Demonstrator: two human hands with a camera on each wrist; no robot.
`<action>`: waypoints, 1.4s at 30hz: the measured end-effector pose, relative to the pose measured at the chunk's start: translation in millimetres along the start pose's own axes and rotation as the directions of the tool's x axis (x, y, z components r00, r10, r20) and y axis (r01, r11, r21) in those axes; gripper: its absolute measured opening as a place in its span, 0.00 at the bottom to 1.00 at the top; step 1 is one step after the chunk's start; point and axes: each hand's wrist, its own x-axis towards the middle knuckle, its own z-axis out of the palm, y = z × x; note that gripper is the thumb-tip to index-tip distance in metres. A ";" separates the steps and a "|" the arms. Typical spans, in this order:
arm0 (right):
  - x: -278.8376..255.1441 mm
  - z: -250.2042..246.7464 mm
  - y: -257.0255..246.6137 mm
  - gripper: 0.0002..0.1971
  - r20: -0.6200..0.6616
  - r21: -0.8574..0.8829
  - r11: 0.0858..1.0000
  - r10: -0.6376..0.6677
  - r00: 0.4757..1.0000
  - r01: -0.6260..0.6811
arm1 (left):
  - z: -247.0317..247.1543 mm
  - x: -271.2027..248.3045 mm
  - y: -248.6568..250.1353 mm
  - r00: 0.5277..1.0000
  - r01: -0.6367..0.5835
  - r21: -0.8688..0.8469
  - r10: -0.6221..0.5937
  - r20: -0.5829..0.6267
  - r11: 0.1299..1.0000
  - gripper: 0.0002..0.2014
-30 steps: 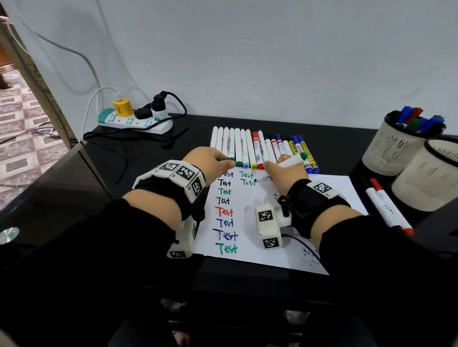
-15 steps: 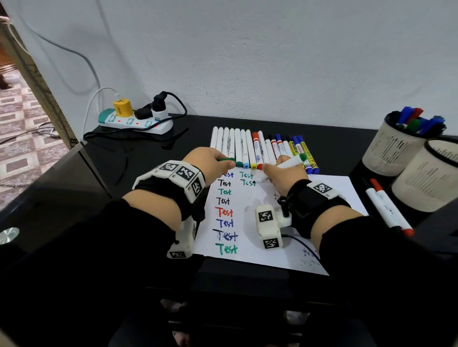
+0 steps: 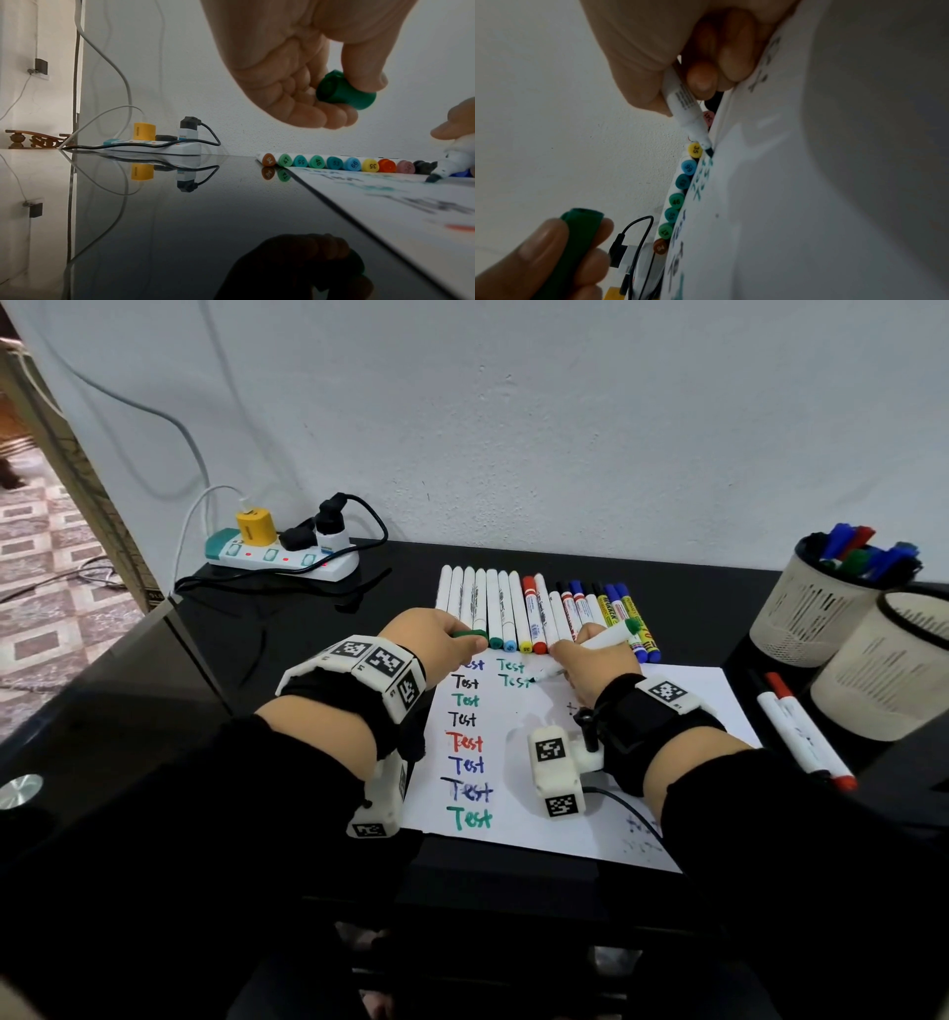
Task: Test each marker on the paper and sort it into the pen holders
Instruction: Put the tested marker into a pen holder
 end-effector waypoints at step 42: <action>-111.9 -108.7 -124.5 0.22 -0.016 0.572 0.772 -0.327 0.945 0.277 | -55.1 -109.7 99.3 0.915 -0.357 -0.711 0.380 -0.136 0.606 0.07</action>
